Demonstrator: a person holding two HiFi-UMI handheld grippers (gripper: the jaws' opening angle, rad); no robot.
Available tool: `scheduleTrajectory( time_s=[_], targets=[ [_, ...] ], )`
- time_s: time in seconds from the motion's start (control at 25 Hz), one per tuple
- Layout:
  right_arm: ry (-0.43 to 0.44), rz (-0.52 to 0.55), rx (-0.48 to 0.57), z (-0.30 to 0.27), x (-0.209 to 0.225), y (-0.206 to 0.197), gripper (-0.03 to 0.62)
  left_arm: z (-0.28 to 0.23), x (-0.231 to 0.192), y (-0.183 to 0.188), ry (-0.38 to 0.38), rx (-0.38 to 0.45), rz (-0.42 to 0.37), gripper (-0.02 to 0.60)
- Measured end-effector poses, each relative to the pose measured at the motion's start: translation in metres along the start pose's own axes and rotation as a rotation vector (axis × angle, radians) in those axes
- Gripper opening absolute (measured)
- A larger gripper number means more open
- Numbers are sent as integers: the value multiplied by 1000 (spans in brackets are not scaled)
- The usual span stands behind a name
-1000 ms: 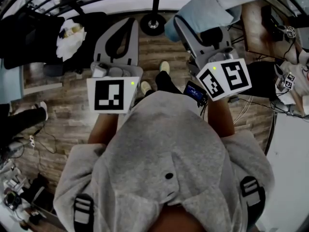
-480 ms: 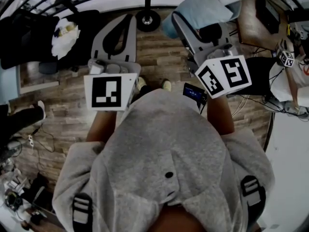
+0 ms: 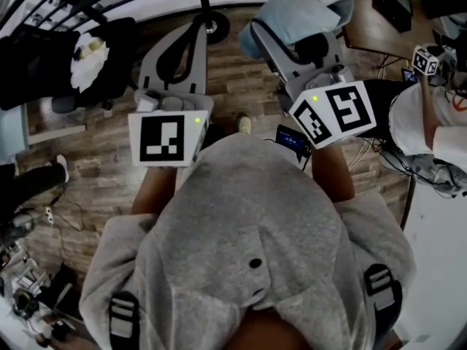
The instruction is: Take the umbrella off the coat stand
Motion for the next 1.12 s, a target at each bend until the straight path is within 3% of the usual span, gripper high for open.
scheduleTrajectory(
  time_s=[0.36,0.96,1.12],
  targets=[
    [-12,13,15,68,19,-5,268,13,68,4,2,16,-27,11],
    [-19,18,39,105,50,-11,268,0,114,2,-9,25,-54,11],
    [-21,18,41,102,47,-8,268,1,110,4,-15,28,-53,11]
  ],
)
Point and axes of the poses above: the fingertips, and each gripper's own axes: z backward along the fingers, x to its right, y out of its top, the point moved 2 cm from there along z, backward along the fingers
